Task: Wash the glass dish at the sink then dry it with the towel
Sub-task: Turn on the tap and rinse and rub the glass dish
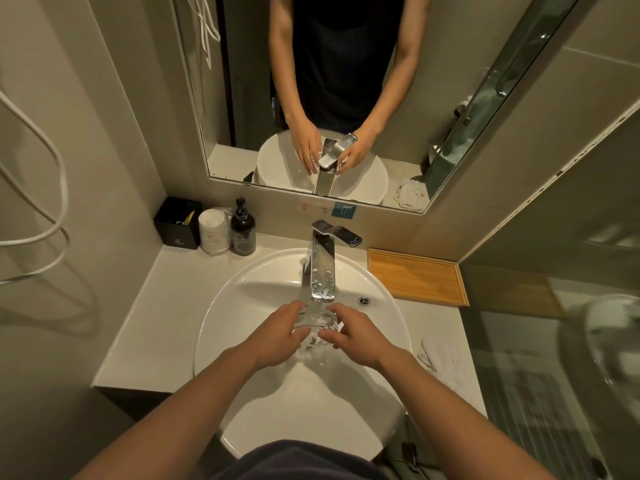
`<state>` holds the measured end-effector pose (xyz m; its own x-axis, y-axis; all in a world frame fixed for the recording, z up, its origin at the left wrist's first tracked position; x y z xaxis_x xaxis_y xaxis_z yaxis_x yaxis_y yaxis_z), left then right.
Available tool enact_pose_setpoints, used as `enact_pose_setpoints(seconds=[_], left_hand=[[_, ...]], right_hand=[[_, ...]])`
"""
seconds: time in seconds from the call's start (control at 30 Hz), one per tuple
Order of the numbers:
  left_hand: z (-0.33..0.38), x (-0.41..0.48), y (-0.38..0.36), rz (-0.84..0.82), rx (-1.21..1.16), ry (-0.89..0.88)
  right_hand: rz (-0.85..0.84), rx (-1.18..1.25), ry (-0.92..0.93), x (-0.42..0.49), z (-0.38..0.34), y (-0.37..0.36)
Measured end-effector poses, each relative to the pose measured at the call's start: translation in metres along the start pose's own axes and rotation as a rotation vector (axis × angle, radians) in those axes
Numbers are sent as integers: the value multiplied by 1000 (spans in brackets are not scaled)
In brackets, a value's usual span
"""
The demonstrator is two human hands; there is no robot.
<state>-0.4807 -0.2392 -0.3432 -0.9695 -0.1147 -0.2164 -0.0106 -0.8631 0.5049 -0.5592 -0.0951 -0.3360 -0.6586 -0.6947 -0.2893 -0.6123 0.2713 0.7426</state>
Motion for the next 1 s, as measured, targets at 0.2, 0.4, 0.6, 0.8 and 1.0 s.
enact_pose_setpoints(seconds=[0.2, 0.4, 0.6, 0.8, 1.0], left_hand=[[1, 7, 2, 39, 49, 1], [1, 9, -3, -35, 97, 38], [-5, 11, -3, -40, 136, 50], [-4, 10, -7, -86, 68, 45], [-3, 11, 1, -2, 5, 6]], right_hand=[[-35, 32, -26, 1, 0, 1], [-24, -37, -12, 7, -5, 2], [-60, 8, -41, 7, 2, -1], [-54, -3, 0, 10, -6, 0], [-70, 104, -60, 10, 6, 0]])
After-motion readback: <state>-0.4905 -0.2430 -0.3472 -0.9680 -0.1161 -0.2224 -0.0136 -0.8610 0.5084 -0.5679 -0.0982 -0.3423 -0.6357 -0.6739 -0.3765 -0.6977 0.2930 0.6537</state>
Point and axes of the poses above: each hand's wrist, its own x-axis towards the middle knuckle, its own y-axis out of the back of the hand, z = x × y, the point moved 7 cm from there along x, towards the middle knuckle, and after that the axes turned 6 degrees about -x, right-handed, at the moved point
